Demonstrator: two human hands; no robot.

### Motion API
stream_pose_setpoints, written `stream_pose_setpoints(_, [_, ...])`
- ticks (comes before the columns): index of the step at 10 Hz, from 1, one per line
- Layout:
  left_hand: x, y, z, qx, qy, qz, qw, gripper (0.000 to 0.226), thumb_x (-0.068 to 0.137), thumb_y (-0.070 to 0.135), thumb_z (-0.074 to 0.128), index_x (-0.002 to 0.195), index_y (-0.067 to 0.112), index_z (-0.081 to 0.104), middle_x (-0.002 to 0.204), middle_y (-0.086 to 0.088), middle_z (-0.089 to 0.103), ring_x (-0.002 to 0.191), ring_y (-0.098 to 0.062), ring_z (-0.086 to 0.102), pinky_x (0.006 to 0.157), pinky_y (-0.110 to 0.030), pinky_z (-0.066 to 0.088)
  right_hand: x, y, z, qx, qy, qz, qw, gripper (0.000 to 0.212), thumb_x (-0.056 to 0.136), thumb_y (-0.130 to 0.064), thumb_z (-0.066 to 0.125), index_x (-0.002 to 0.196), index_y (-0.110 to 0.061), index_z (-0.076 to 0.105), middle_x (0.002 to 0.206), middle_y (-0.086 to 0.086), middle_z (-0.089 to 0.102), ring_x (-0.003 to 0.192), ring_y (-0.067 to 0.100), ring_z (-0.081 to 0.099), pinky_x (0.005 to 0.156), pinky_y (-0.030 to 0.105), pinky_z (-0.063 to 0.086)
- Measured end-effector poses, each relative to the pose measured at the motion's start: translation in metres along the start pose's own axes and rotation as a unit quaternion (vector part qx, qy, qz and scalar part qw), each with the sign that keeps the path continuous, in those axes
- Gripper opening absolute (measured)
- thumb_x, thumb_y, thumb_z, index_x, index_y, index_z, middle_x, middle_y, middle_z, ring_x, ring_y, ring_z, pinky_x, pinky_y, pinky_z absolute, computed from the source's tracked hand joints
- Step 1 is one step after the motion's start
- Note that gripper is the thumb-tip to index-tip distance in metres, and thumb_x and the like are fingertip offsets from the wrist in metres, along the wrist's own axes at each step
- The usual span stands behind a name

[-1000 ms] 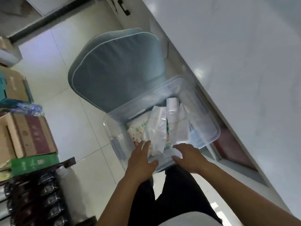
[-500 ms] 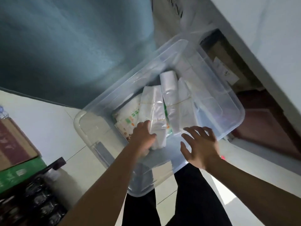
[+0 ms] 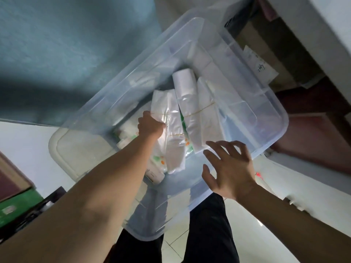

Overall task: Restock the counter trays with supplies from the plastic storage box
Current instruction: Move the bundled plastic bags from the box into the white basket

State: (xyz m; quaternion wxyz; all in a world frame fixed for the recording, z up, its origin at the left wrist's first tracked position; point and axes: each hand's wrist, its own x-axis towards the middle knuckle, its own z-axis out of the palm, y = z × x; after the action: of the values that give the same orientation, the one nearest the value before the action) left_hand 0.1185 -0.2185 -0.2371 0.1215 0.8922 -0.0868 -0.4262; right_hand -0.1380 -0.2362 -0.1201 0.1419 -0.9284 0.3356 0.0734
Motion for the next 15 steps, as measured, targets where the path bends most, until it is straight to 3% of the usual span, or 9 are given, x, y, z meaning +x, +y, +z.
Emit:
stream_pose_setpoints(2, [-0.017, 0.000, -0.004, 0.035, 0.022, 0.109, 0.993, 0.036, 0.091, 0.002, 0.055, 0.127, 0.008, 0.059, 0.125, -0.010, 0.065, 0.115, -0.032, 0.061, 0.095, -0.037, 0.051, 0.002, -0.002, -0.006, -0.007, -0.026, 0.007, 1.000, 0.041, 0.086, -0.043, 0.045, 0.102, -0.016, 0.072, 0.126, 0.004, 0.067, 0.107, 0.027, 0.064, 0.098, 0.045, 0.036])
stream_pose_setpoints(3, [-0.040, -0.006, -0.023, 0.012, 0.017, 0.119, 0.993, 0.027, 0.085, -0.001, 0.058, 0.109, 0.010, 0.065, 0.107, -0.009, 0.071, 0.096, -0.029, 0.065, 0.075, -0.030, 0.048, 0.003, -0.005, -0.015, -0.027, -0.119, 0.028, 0.992, 0.046, 0.084, -0.046, 0.040, 0.103, -0.019, 0.072, 0.127, 0.002, 0.067, 0.109, 0.024, 0.063, 0.100, 0.043, 0.029])
stream_pose_setpoints(5, [-0.110, -0.019, -0.063, -0.288, -0.060, 0.039, 0.955, 0.025, 0.075, 0.007, 0.074, 0.098, 0.018, 0.069, 0.093, -0.007, 0.076, 0.086, -0.026, 0.070, 0.072, -0.035, 0.053, 0.028, -0.013, -0.029, 0.061, -0.198, 0.119, 0.971, 0.048, 0.090, -0.050, 0.043, 0.134, -0.031, 0.051, 0.148, -0.006, 0.044, 0.134, 0.017, 0.039, 0.110, 0.037, 0.022])
stream_pose_setpoints(6, [-0.139, -0.031, -0.079, -0.384, -0.118, -0.012, 0.916, 0.039, 0.071, 0.013, 0.077, 0.108, 0.021, 0.070, 0.107, -0.009, 0.075, 0.108, -0.036, 0.068, 0.090, -0.055, 0.054, 0.060, -0.014, -0.037, 0.210, -0.149, 0.225, 0.940, 0.052, 0.087, -0.043, 0.058, 0.136, -0.027, 0.050, 0.141, 0.002, 0.052, 0.128, 0.026, 0.046, 0.106, 0.040, 0.035])
stream_pose_setpoints(8, [-0.180, -0.068, -0.085, -0.445, -0.134, -0.039, 0.885, 0.028, 0.088, 0.005, 0.070, 0.105, 0.027, 0.070, 0.103, -0.002, 0.073, 0.098, -0.019, 0.069, 0.078, -0.032, 0.059, 0.151, 0.002, 0.001, 0.302, -0.092, 0.474, 0.822, 0.069, 0.082, -0.025, 0.056, 0.146, -0.016, 0.033, 0.141, 0.012, 0.050, 0.123, 0.035, 0.052, 0.099, 0.043, 0.048])
stream_pose_setpoints(11, [-0.196, -0.091, -0.099, -0.526, -0.122, -0.062, 0.840, 0.040, 0.085, -0.001, 0.070, 0.119, 0.021, 0.069, 0.108, -0.005, 0.076, 0.095, -0.019, 0.074, 0.082, -0.038, 0.058, 0.171, 0.003, 0.034, 0.220, -0.135, 0.513, 0.819, 0.050, 0.095, -0.017, 0.040, 0.144, -0.005, 0.040, 0.147, 0.011, 0.046, 0.131, 0.030, 0.047, 0.108, 0.036, 0.039])
stream_pose_setpoints(12, [-0.205, -0.094, -0.121, -0.539, -0.134, -0.050, 0.830, 0.037, 0.088, -0.002, 0.066, 0.116, 0.021, 0.069, 0.102, -0.001, 0.078, 0.091, -0.016, 0.076, 0.068, -0.026, 0.059, 0.159, -0.009, 0.006, 0.278, -0.132, 0.491, 0.815, 0.041, 0.087, -0.016, 0.053, 0.128, -0.009, 0.056, 0.127, 0.014, 0.059, 0.112, 0.033, 0.060, 0.083, 0.037, 0.055])
stream_pose_setpoints(13, [-0.221, -0.088, -0.158, -0.531, -0.159, -0.039, 0.831, 0.035, 0.089, -0.001, 0.065, 0.109, 0.027, 0.070, 0.097, 0.005, 0.079, 0.082, -0.011, 0.075, 0.069, -0.026, 0.058, 0.122, -0.033, -0.051, 0.346, -0.103, 0.455, 0.814, 0.022, 0.075, -0.007, 0.071, 0.096, -0.011, 0.068, 0.083, 0.009, 0.061, 0.074, 0.025, 0.059, 0.050, 0.022, 0.040])
stream_pose_setpoints(15, [-0.238, -0.062, -0.227, -0.505, -0.213, 0.030, 0.836, 0.036, 0.087, 0.004, 0.070, 0.112, 0.029, 0.068, 0.099, 0.006, 0.079, 0.083, -0.014, 0.076, 0.070, -0.030, 0.060, 0.030, -0.081, -0.159, 0.418, -0.055, 0.383, 0.822, 0.030, 0.078, -0.002, 0.072, 0.105, -0.015, 0.072, 0.091, 0.003, 0.070, 0.074, 0.014, 0.065, 0.058, 0.025, 0.051])
